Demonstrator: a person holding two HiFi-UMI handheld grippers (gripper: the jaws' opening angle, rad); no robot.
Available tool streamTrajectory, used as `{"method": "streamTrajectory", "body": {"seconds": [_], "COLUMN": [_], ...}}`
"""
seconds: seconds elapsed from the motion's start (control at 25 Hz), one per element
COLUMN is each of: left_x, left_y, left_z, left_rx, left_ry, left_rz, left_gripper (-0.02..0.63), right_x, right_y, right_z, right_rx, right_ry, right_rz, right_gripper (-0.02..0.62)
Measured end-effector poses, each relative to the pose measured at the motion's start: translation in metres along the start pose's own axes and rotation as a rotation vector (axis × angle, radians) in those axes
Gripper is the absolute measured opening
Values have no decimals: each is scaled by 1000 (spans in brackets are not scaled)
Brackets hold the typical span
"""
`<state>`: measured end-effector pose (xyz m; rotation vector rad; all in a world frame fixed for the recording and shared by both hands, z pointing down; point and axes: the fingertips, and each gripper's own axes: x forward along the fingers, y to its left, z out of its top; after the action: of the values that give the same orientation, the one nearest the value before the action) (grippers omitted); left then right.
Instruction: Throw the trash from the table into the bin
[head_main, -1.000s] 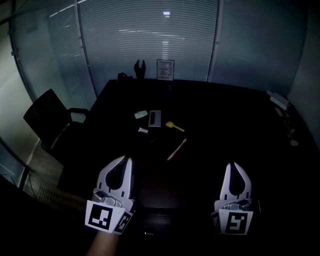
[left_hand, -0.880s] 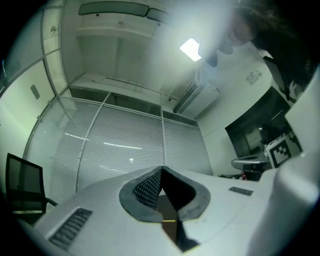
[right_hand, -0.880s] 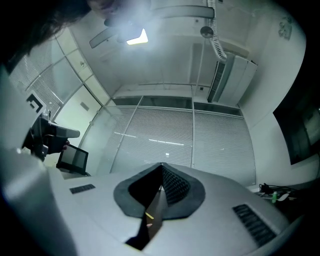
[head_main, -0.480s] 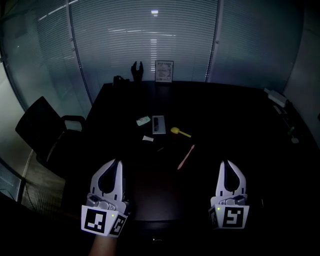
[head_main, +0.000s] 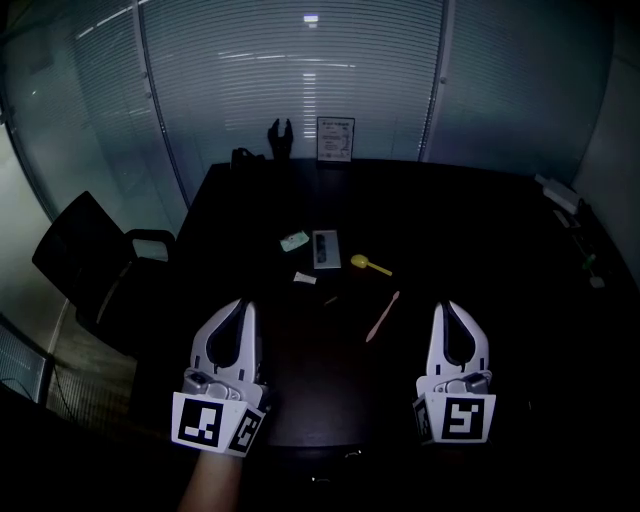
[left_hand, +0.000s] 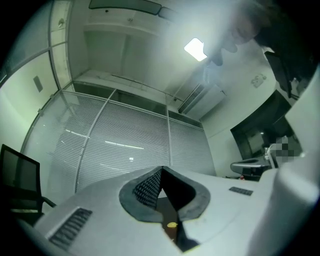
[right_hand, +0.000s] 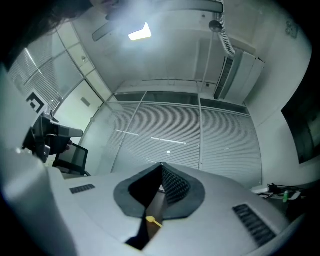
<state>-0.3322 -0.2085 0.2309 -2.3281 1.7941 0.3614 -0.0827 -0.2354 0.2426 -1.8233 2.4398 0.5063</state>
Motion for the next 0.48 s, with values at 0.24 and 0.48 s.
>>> {"method": "streamTrajectory", "body": {"seconds": [0.24, 0.48], "left_x": [11, 20], "left_y": [9, 21], "left_z": [1, 4], "left_rx": [16, 28], "left_ry": [8, 5], "left_rz": [13, 41], "left_gripper": [0, 0], "right_x": [27, 46], "right_y": [3, 2], "right_z": [1, 4], "right_rx": [20, 19], "right_ry": [-12, -19], "right_rz": [10, 20], "right_gripper": [6, 6]}}
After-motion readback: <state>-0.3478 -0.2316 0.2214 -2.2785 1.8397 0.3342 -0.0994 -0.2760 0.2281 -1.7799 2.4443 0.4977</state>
